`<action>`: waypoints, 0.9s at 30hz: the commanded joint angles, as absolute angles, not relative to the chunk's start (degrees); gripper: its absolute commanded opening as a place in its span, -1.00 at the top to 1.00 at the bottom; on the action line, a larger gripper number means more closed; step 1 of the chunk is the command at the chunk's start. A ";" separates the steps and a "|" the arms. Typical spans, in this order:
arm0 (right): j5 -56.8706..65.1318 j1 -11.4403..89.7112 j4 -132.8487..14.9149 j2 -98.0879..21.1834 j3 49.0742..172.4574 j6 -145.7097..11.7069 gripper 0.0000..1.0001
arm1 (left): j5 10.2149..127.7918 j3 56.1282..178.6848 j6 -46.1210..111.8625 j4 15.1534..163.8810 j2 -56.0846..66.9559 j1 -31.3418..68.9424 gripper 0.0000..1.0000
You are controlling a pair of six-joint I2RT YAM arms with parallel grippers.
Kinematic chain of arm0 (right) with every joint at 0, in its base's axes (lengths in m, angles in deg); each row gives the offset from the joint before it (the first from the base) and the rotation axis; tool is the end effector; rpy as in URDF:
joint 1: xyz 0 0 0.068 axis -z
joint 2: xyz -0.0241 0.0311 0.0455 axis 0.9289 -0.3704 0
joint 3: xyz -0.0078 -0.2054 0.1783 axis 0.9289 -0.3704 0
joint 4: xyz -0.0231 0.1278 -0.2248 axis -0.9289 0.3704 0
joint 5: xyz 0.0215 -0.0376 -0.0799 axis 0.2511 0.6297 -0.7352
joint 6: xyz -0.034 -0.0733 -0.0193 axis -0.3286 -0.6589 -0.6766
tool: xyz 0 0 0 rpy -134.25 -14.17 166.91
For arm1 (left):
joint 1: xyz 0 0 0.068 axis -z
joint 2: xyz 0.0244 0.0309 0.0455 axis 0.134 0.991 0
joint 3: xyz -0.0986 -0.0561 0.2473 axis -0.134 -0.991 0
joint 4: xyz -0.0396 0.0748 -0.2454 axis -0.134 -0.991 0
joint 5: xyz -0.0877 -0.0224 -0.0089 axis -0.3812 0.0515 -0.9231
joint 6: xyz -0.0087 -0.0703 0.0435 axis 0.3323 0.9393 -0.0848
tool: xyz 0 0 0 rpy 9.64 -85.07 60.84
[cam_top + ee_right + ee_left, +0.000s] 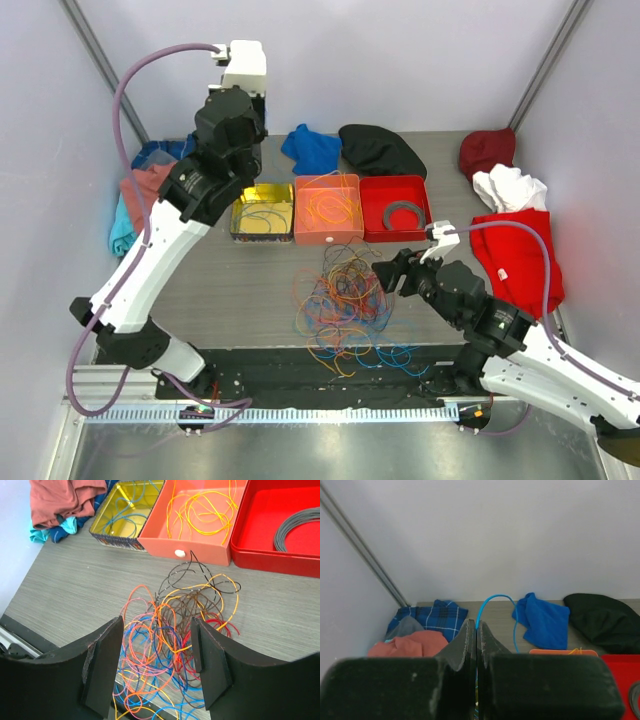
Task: Untangle the cables
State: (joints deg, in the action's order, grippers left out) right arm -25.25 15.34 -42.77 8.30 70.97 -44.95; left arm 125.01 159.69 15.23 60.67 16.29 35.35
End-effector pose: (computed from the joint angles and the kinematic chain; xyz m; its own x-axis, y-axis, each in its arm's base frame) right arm 0.1302 0.1276 0.2911 -0.3928 0.2238 -0.8920 -0.3835 0.8417 0.3801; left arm 0.2643 -0.1734 0.5469 0.0099 0.0881 -0.9961 -0.0832 0.9927 0.0870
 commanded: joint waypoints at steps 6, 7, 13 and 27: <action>-24.69 15.00 -44.27 9.06 68.44 -43.93 -0.28 | 119.28 156.86 20.85 62.36 17.56 28.87 1.00; -24.69 15.00 -44.36 9.05 68.27 -43.93 -0.28 | 119.19 156.95 20.94 62.36 17.74 28.69 1.00; -24.17 15.09 -45.32 8.35 67.39 -43.76 -0.28 | 118.66 155.63 22.61 62.89 18.80 26.84 1.00; -24.08 15.00 -45.85 8.27 65.37 -42.97 -0.29 | 115.59 144.65 28.14 65.62 19.50 22.36 1.00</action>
